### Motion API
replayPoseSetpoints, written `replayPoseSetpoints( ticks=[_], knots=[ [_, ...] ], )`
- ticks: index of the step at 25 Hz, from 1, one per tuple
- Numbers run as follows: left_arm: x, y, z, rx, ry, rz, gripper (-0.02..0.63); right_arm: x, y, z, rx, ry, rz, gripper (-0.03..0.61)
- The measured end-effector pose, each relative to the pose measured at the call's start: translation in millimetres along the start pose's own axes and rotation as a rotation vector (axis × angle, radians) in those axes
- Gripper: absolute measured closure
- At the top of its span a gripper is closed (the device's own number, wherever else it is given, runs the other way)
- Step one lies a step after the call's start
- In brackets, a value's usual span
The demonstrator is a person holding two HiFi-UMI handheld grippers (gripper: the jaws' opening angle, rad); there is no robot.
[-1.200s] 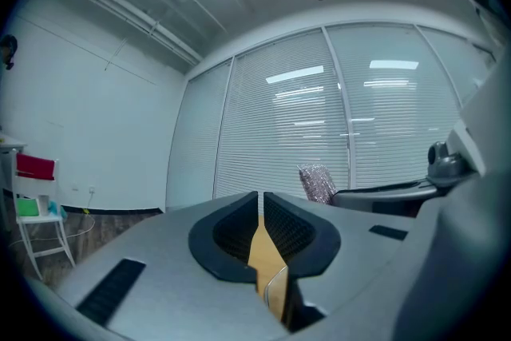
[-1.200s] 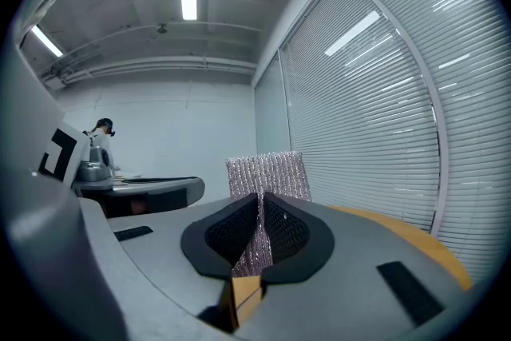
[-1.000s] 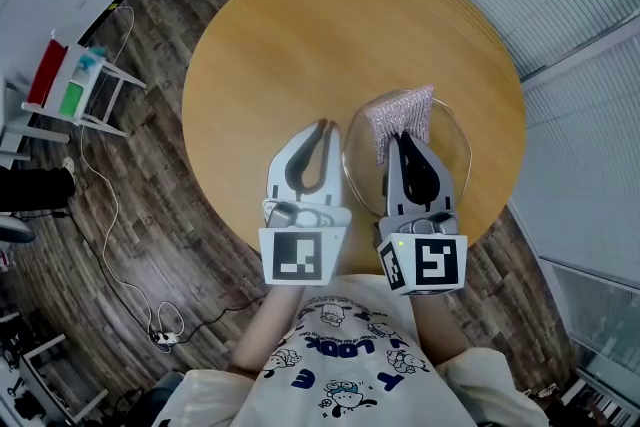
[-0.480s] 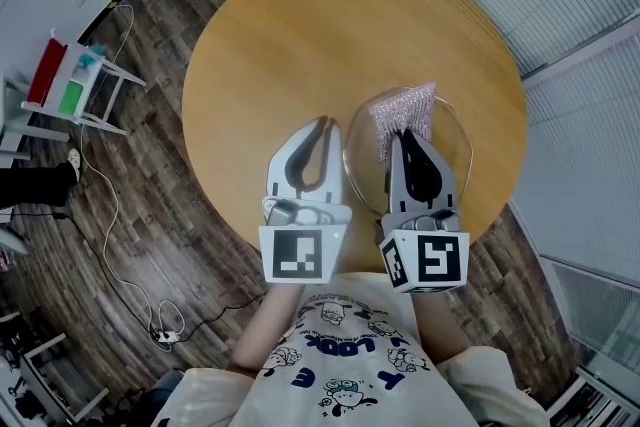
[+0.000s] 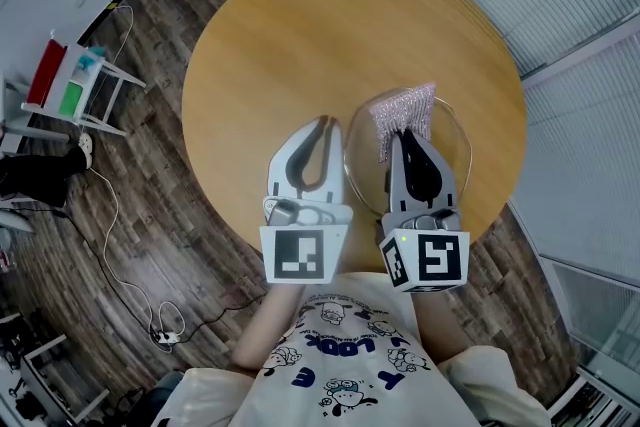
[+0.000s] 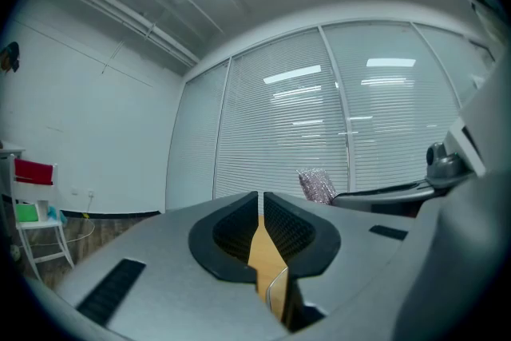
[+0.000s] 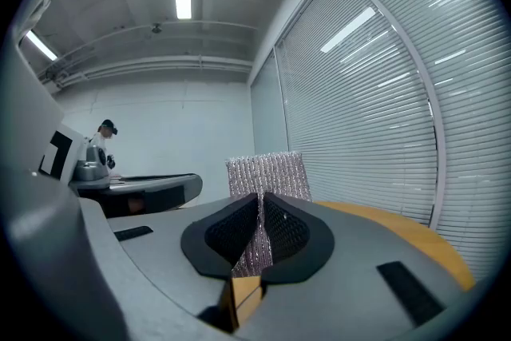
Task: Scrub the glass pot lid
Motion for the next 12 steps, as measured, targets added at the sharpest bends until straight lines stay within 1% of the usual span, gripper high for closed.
replayPoseSetpoints(
  ticks=[3,12],
  knots=[
    [0.5,0.3,-0.9,0.005,0.001,-0.013,0.583,0.8,-2.2,0.5,0.003,0.006,-0.004,0.535],
    [1.9,2.1,1.1,0.005,0.009,0.002,0.582,0.7,-1.4,1.6,-0.009,0.003,0.006,0.537]
  ],
)
Point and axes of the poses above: the fingertips, and each gripper's own axes: x backward along the fingers, z to its left, y out of its top, the point moved 8 cm from there along x, backward along the fingers, and after that the axes turned 1 degree about x, right-handed, at the moved point
